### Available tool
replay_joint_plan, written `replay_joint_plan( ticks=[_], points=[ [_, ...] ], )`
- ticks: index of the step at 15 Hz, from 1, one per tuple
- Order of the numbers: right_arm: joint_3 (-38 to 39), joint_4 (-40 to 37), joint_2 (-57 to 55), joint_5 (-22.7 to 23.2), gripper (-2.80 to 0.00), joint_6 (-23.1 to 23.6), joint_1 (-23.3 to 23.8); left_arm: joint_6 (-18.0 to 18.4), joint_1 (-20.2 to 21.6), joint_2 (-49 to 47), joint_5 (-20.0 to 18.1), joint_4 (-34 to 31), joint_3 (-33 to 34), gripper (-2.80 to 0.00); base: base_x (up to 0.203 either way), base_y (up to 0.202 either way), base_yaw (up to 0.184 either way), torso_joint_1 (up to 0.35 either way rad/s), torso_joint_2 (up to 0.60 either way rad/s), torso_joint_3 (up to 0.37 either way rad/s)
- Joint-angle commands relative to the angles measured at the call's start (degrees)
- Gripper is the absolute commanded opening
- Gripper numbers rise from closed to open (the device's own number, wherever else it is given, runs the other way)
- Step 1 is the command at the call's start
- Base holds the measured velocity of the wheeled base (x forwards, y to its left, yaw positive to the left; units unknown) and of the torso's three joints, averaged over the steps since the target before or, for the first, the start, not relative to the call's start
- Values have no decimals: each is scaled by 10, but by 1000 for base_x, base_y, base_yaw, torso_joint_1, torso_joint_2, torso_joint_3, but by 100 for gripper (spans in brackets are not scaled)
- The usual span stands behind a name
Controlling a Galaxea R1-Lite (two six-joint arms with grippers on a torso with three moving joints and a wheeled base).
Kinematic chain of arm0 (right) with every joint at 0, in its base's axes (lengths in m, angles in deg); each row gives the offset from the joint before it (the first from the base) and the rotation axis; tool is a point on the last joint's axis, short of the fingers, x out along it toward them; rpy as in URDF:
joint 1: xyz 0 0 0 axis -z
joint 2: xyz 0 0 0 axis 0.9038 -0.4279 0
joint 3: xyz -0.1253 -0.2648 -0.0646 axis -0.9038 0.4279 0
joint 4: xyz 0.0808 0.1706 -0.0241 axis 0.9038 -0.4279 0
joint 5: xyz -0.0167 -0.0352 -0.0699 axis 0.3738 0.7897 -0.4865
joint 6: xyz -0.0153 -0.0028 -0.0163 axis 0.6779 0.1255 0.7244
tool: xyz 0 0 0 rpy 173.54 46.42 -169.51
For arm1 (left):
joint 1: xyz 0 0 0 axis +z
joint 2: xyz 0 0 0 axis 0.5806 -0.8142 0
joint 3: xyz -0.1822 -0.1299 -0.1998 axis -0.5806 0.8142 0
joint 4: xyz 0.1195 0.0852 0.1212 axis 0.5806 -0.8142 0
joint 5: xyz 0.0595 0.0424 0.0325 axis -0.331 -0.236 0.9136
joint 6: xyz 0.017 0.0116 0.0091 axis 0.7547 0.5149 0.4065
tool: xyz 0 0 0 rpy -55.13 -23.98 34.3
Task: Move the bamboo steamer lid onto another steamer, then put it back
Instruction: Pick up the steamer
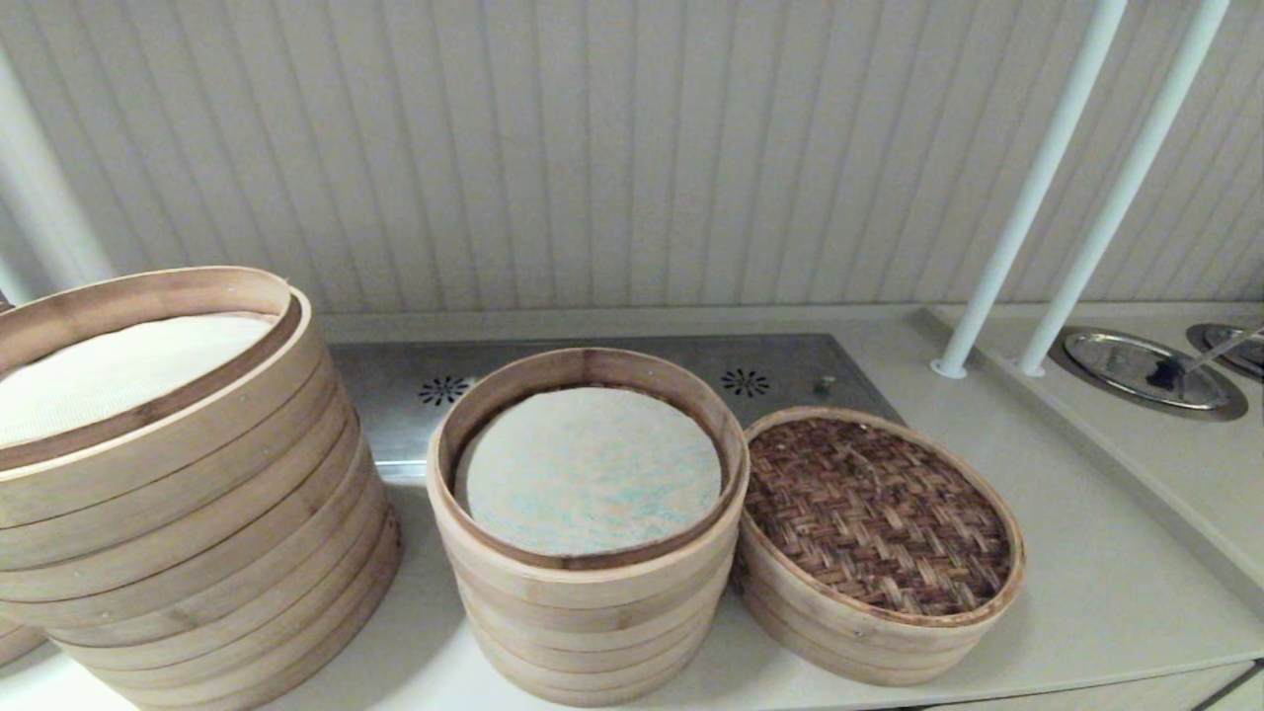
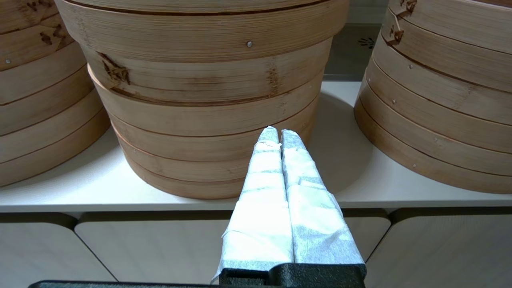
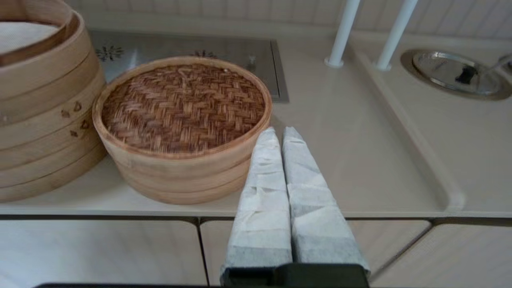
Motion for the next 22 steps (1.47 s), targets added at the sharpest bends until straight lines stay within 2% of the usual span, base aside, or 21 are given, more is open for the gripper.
replay_joint_plan(
  ticks=[1,6,8,11,13,14,16,19,20,22],
  points=[
    [-72,0,-153,0,-280,1,1,0,0,0,1,0,0,-280,0,0,0,0,0,0],
    [-264,-15,-438,-18,-280,0,-17,0,0,0,1,0,0,-280,0,0,0,0,0,0],
    [-352,-60,-546,-59,-280,-11,-52,-1,0,0,1,0,0,-280,0,0,0,0,0,0],
    [-454,-135,-667,-147,-280,-43,-115,0,0,0,1,-1,0,-280,0,0,0,0,0,0],
    [-494,-166,-716,-167,-280,-50,-132,0,0,0,1,0,0,-280,0,0,0,0,0,0],
    [-503,-172,-730,-159,-280,-45,-139,0,0,0,0,-1,0,-280,0,0,0,0,0,0],
    [-510,-186,-743,-94,-280,-37,-148,0,0,0,1,0,0,-280,0,0,0,0,0,0],
    [-528,-235,-758,63,-280,-36,-143,0,0,0,1,0,0,-280,0,0,0,0,0,0],
    [-534,-247,-772,78,-280,-36,-138,0,0,0,1,-1,0,-280,0,0,0,0,0,0],
    [-533,-250,-790,80,-280,-35,-129,0,0,0,1,0,0,-280,0,0,0,0,0,0]
  ],
)
